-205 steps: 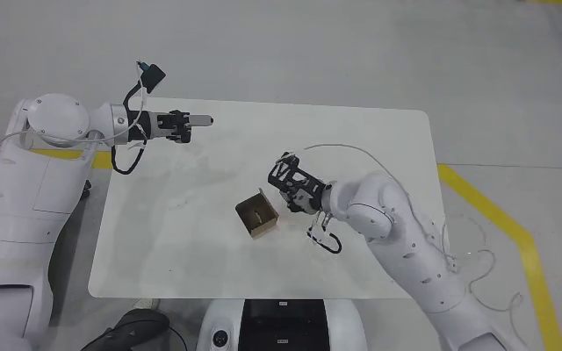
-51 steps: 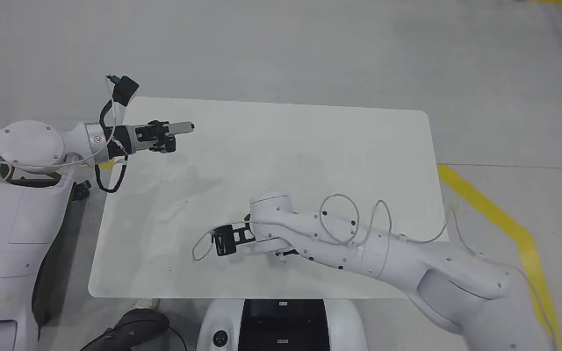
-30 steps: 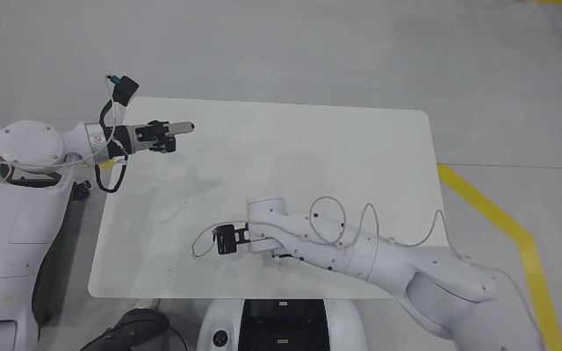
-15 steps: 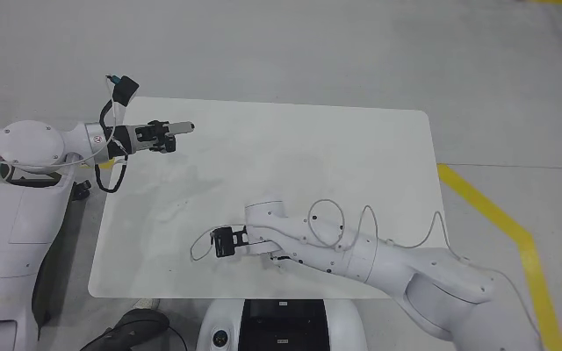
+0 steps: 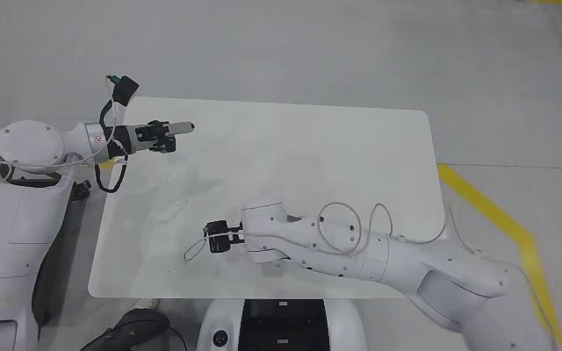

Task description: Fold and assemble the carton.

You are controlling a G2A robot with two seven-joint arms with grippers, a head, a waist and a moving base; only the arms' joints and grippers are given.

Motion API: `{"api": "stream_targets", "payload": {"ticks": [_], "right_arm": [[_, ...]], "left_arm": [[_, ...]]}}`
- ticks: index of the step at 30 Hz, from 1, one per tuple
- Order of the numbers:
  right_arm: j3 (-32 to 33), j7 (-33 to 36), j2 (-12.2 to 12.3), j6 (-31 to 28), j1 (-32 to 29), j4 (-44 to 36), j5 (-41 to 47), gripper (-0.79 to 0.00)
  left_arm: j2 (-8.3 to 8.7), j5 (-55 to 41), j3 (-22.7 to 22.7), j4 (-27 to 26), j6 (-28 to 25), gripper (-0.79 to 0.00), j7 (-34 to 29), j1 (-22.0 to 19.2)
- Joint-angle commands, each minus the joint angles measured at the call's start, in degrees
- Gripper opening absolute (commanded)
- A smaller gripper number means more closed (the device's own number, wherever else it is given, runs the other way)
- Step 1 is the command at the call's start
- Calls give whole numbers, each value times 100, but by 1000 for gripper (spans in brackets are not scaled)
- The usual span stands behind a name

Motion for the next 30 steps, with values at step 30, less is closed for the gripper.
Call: {"api": "stream_targets", "payload": {"ticks": [30], "right_arm": [[1308, -2194, 729, -198, -676, -875, -2106, -785]], "left_arm": [[-191, -1028, 1183, 1667, 1394, 0, -1575, -1260]]}}
